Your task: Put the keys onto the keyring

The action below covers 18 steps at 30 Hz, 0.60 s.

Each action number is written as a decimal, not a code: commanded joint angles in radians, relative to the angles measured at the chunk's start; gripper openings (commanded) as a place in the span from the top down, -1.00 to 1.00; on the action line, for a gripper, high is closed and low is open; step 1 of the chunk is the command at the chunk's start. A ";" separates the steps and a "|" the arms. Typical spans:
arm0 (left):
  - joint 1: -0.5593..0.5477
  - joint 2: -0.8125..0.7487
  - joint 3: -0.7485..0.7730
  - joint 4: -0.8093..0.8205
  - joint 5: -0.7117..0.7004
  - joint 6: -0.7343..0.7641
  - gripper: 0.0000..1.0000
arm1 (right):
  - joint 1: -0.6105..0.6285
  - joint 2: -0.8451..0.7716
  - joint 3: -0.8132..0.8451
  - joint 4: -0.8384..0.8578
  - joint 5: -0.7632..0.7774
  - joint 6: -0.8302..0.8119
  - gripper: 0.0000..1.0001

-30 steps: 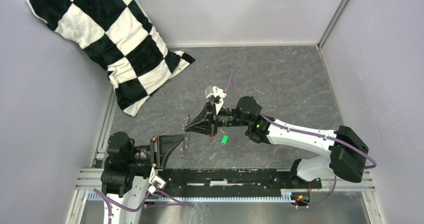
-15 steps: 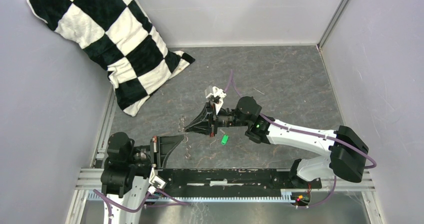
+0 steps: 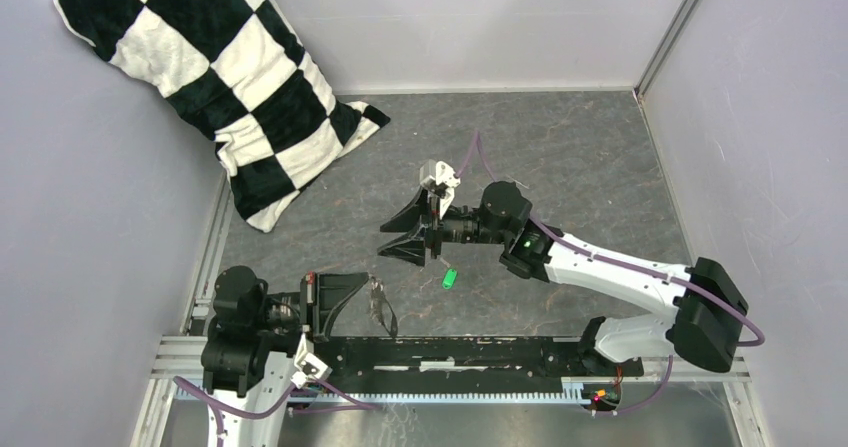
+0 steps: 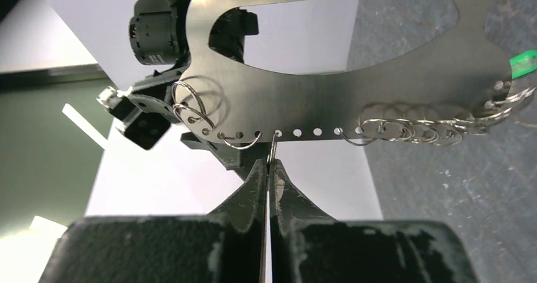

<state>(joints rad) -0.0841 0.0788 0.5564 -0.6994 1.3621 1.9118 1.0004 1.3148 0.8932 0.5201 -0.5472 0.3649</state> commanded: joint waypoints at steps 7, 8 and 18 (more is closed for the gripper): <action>0.009 0.054 0.058 -0.016 -0.011 -0.302 0.96 | -0.007 -0.126 0.126 -0.221 0.096 -0.288 -0.52; 0.009 0.083 0.073 -0.048 -0.016 -0.302 0.96 | -0.002 -0.132 0.128 -0.224 0.089 -0.304 -0.58; 0.004 0.555 0.315 -0.761 -0.215 0.096 0.96 | 0.087 -0.117 0.139 -0.313 0.123 -0.474 -0.64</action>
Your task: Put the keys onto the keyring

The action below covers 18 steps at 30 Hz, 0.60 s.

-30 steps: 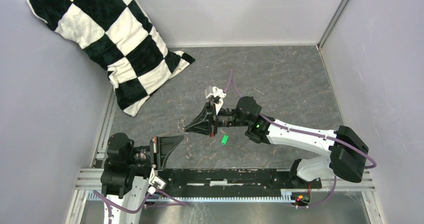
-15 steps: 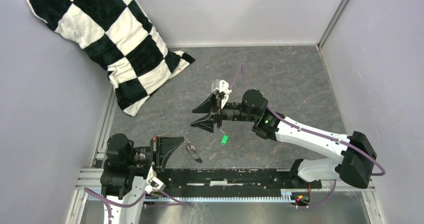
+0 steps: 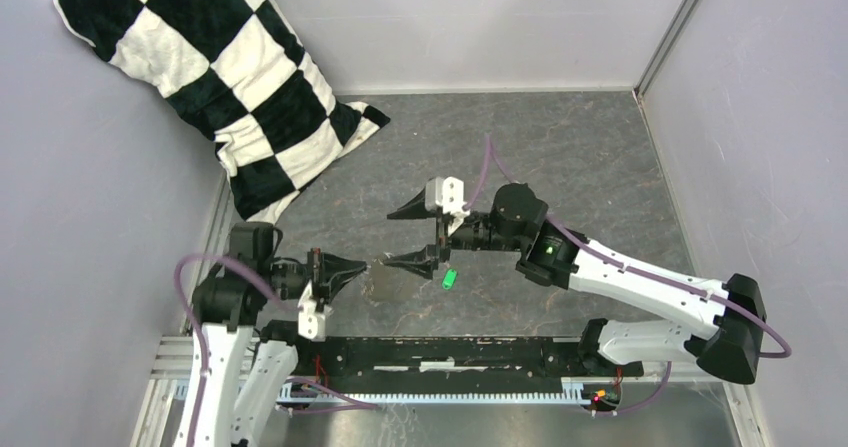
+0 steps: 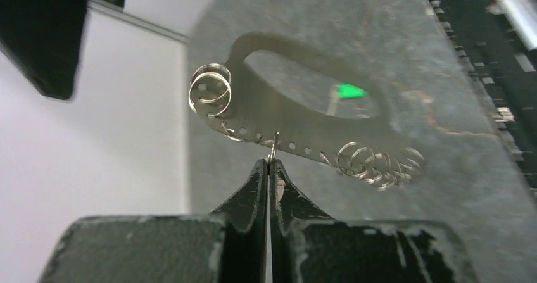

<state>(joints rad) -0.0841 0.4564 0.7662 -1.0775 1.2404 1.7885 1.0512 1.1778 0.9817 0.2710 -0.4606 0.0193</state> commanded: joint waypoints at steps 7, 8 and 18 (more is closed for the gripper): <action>0.001 0.249 0.159 -0.377 -0.111 0.074 0.96 | 0.065 0.043 0.036 -0.047 0.049 -0.192 -0.20; 0.001 0.242 0.152 -0.359 -0.111 0.054 0.96 | 0.068 0.043 0.029 -0.028 0.049 -0.187 -0.14; 0.001 0.145 0.128 -0.133 -0.110 -0.202 0.96 | 0.136 0.097 -0.043 0.049 0.037 -0.165 0.13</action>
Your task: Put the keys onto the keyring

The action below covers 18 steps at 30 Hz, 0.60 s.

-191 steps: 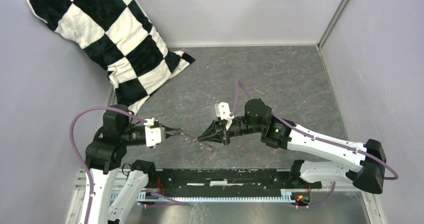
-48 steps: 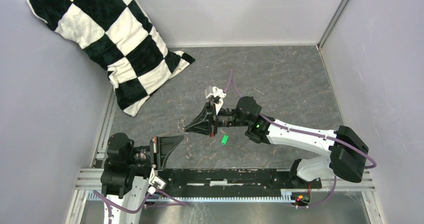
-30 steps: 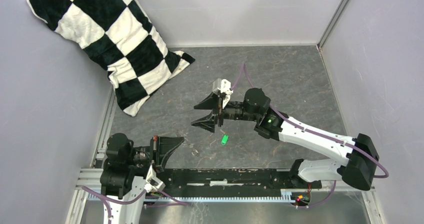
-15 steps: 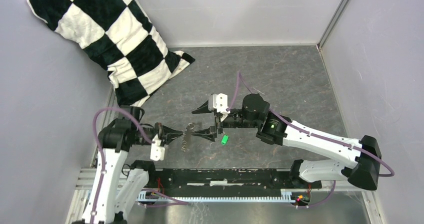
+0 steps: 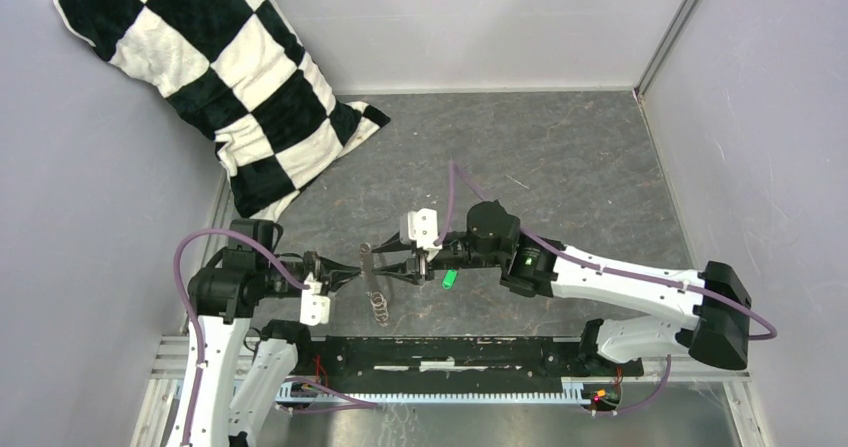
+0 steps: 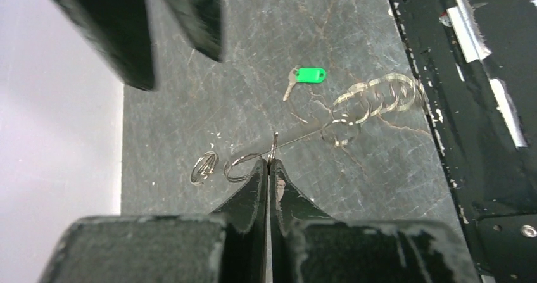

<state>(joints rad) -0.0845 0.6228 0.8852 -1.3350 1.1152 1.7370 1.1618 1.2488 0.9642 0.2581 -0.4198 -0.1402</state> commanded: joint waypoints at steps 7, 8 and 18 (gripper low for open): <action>0.002 -0.018 0.037 0.131 0.029 -0.191 0.96 | 0.074 0.058 -0.020 0.035 0.042 -0.050 0.14; 0.001 -0.019 0.037 0.131 0.029 -0.193 0.96 | 0.081 0.062 -0.014 0.028 0.057 -0.061 0.14; 0.002 -0.038 0.035 0.101 0.024 -0.157 0.95 | 0.129 0.145 0.080 -0.066 0.217 -0.156 0.18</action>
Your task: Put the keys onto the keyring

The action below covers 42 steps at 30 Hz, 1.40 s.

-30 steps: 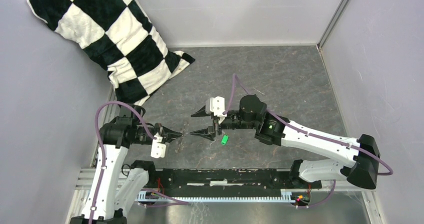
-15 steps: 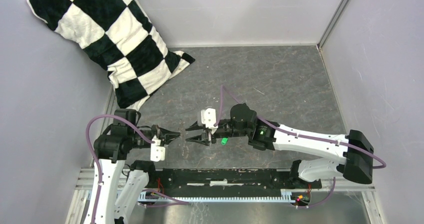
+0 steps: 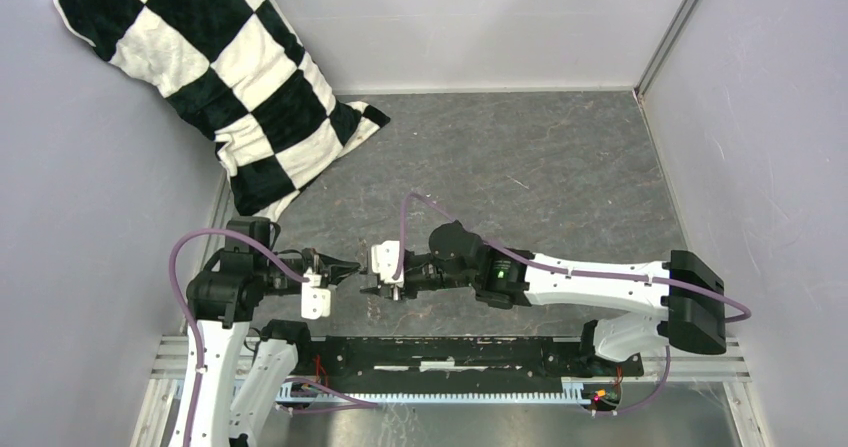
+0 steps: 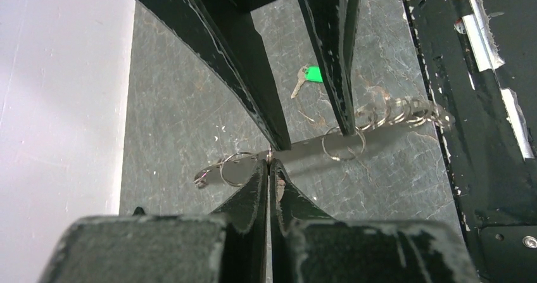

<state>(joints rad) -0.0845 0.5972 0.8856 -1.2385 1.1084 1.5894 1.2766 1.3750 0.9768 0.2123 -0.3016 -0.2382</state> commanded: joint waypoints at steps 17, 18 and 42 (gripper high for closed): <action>0.002 -0.022 0.023 -0.062 0.025 0.074 0.96 | 0.024 -0.034 0.046 0.024 0.197 -0.095 -0.01; 0.001 -0.023 0.024 -0.071 0.024 0.087 0.95 | 0.025 -0.034 0.046 0.027 0.206 -0.098 -0.01; 0.002 -0.032 0.032 -0.136 0.019 0.138 0.96 | -0.002 -0.075 0.093 -0.059 0.148 -0.176 -0.02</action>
<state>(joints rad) -0.0845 0.5732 0.8856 -1.3548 1.0977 1.6882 1.2823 1.3289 1.0252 0.1528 -0.1547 -0.3801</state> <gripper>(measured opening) 0.033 0.515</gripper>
